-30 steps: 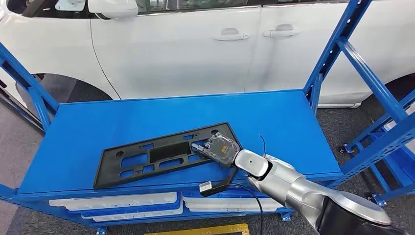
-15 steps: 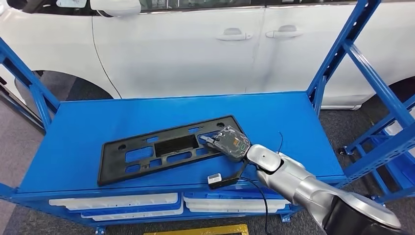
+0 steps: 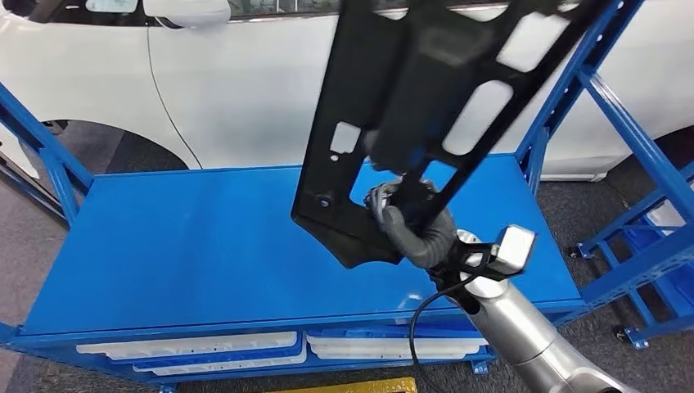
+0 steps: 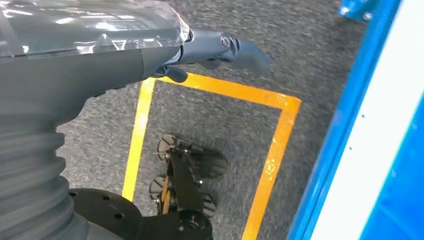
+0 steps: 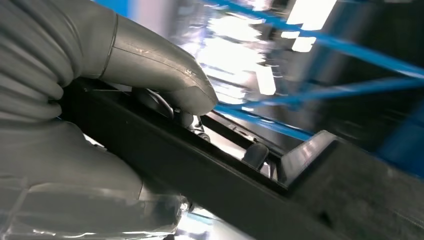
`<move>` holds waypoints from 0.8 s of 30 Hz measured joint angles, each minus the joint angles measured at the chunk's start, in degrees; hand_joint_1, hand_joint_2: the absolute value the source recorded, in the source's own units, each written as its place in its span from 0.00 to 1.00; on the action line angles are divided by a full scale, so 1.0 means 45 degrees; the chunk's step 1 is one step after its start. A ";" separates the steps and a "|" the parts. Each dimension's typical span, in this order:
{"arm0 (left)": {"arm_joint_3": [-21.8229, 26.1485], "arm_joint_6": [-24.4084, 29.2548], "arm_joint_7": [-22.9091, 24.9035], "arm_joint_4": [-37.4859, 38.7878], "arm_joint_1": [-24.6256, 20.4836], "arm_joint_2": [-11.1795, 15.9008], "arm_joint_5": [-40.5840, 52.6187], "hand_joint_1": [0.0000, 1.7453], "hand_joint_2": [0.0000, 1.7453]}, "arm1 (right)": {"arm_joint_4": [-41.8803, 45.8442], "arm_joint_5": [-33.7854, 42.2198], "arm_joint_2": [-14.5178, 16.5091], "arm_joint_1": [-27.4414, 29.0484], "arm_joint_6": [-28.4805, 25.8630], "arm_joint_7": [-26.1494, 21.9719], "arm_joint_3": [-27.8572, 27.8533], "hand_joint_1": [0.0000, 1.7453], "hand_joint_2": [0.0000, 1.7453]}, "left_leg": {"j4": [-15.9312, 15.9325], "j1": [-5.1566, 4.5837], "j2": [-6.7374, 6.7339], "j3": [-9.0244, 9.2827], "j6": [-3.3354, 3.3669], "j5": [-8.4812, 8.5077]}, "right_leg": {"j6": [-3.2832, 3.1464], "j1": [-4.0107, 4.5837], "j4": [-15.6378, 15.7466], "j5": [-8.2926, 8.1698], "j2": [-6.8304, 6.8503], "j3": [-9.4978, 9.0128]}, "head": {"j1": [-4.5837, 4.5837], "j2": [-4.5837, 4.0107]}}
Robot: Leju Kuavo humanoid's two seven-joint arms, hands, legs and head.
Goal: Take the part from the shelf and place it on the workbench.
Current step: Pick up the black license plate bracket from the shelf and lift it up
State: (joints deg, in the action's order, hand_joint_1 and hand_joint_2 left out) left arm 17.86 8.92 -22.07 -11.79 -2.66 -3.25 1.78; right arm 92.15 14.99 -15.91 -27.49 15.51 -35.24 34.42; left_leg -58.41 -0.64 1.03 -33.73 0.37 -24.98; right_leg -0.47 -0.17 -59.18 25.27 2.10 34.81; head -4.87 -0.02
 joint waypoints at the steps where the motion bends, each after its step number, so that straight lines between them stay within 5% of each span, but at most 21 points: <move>1: 0.0016 -0.0049 -0.0111 0.0001 0.0029 0.0010 0.0035 0.00 1.00 | 0.0468 0.0285 -0.0017 0.0258 0.0483 0.0045 -0.0185 1.00 1.00 | -0.0029 0.0010 -0.0078 0.0025 -0.0073 -0.0057 | -0.0060 -0.0021 0.0058 -0.0026 -0.0082 -0.0027 | 0.0002 0.0000; 3: 0.0030 -0.0106 -0.0224 0.0001 0.0036 0.0026 0.0133 0.00 1.00 | 0.1237 0.0625 -0.0129 0.0681 0.1342 0.0120 -0.0371 1.00 1.00 | -0.0599 0.0028 -0.0148 -0.0171 -0.0239 -0.0480 | -0.0189 -0.0077 0.0168 -0.0074 -0.0188 -0.0097 | 0.0001 0.0000; 6: 0.0027 -0.0108 0.0016 0.0001 0.0016 0.0034 0.0317 0.00 1.00 | 0.1957 0.0686 -0.0332 0.1105 0.2017 0.0290 -0.0373 1.00 1.00 | -0.2989 0.0103 -0.0149 -0.1307 -0.0413 -0.1639 | -0.0269 -0.0071 0.0191 -0.0073 -0.0310 -0.0122 | 0.0002 0.0000; 8: 0.0016 -0.0088 0.0410 0.0001 0.0019 0.0051 0.0441 0.00 1.00 | 0.2215 0.0639 -0.0375 0.1251 0.2109 0.0517 -0.0360 1.00 1.00 | -0.3611 0.0121 -0.0148 -0.1648 -0.0431 -0.1654 | -0.0280 -0.0049 0.0168 -0.0067 -0.0410 -0.0123 | 0.0002 0.0000; 11: 0.0004 -0.0005 0.0977 0.0001 -0.0010 0.0102 0.0528 0.00 1.00 | 0.2481 0.0584 -0.0379 0.1264 0.2048 0.0870 -0.0355 1.00 1.00 | -0.1346 0.0116 -0.0054 -0.0554 -0.0323 -0.0469 | -0.0243 -0.0023 0.0109 -0.0048 -0.0541 -0.0142 | 0.0002 0.0000; 13: 0.0001 0.0047 0.1218 0.0001 -0.0047 0.0125 0.0555 0.00 1.00 | 0.2588 0.0484 -0.0379 0.1286 0.1942 0.0979 -0.0349 1.00 1.00 | -0.0123 0.0084 0.0028 0.0025 -0.0180 -0.0063 | -0.0145 0.0005 0.0078 -0.0036 -0.0596 -0.0145 | 0.0004 0.0000; 17: -0.0007 0.0229 0.1491 0.0001 -0.0070 0.0154 0.0693 0.00 1.00 | 0.2843 -0.0267 -0.0379 0.1562 0.1513 0.1039 -0.0292 1.00 1.00 | 0.0170 0.0086 -0.0041 0.0139 0.0128 0.0093 | 0.0111 -0.0022 -0.0030 0.0059 -0.0596 -0.0100 | 0.0005 0.0000; 19: -0.0014 0.0295 0.1524 0.0001 -0.0073 0.0170 0.0764 0.00 1.00 | 0.2949 -0.0831 -0.0373 0.1765 0.1178 0.0983 -0.0260 1.00 1.00 | 0.0264 0.0141 -0.0124 0.0154 0.0256 0.0230 | 0.0190 -0.0043 -0.0957 0.0703 -0.0553 0.0286 | 0.0005 0.0000; 22: -0.0017 0.0337 0.1536 0.0001 -0.0062 0.0188 0.0828 0.00 1.00 | 0.3015 -0.1472 -0.0356 0.2156 0.0802 0.0812 -0.0173 1.00 1.00 | 0.0242 0.0138 -0.0190 0.0038 0.0286 0.0315 | 0.0282 -0.0148 -0.3260 0.1865 -0.0538 0.1244 | 0.0005 0.0000; 24: -0.0030 0.0337 0.1558 0.0001 -0.0051 0.0188 0.0918 0.00 1.00 | 0.3022 -0.1763 -0.0355 0.2363 0.0503 0.0663 -0.0113 1.00 1.00 | 0.0180 0.0151 -0.0213 -0.0045 0.0250 0.0337 | 0.0335 -0.0228 -0.3177 0.1634 -0.0507 0.1089 | 0.0005 0.0000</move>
State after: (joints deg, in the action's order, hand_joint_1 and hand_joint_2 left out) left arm 17.73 10.44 -15.06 -11.78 -2.89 -2.40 5.91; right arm 105.74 7.05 -17.51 -16.86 17.77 -32.25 33.91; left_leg -57.60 0.04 0.07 -33.94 1.50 -23.46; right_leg 1.04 -1.19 -73.47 32.63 -0.18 39.71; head -4.85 -0.02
